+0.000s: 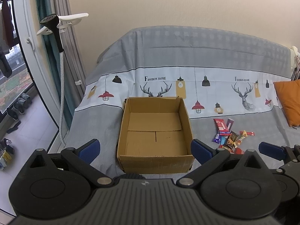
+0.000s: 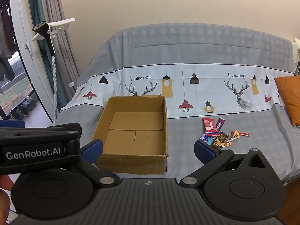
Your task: Organize snacks
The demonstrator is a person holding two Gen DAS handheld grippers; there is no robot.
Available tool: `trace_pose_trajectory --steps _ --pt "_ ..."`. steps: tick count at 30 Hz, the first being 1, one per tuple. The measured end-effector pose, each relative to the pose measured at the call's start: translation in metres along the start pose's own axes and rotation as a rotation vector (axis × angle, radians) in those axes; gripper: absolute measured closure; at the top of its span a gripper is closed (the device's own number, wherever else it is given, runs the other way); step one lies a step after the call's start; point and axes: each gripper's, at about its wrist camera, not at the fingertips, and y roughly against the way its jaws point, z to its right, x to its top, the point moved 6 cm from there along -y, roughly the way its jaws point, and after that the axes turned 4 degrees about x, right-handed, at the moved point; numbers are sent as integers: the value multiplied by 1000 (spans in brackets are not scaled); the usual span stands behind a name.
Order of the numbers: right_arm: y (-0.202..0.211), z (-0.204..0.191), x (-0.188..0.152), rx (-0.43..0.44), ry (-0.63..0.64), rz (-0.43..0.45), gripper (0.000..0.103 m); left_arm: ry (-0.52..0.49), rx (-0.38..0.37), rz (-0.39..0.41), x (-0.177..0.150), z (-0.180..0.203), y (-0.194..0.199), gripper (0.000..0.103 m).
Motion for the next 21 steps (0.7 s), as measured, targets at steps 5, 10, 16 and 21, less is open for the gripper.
trace_pose_trajectory --steps 5,10,16,21 --pt "-2 0 2 2 5 -6 0 3 -1 -5 0 0 0 0" --pt "-1 -1 1 -6 15 -7 0 13 -9 -10 -3 -2 0 0" --pt "1 -3 -1 -22 22 -6 1 16 -20 -9 -4 -1 0 0" --pt "-4 3 -3 -9 30 -11 1 18 -33 -24 -4 5 -8 0"
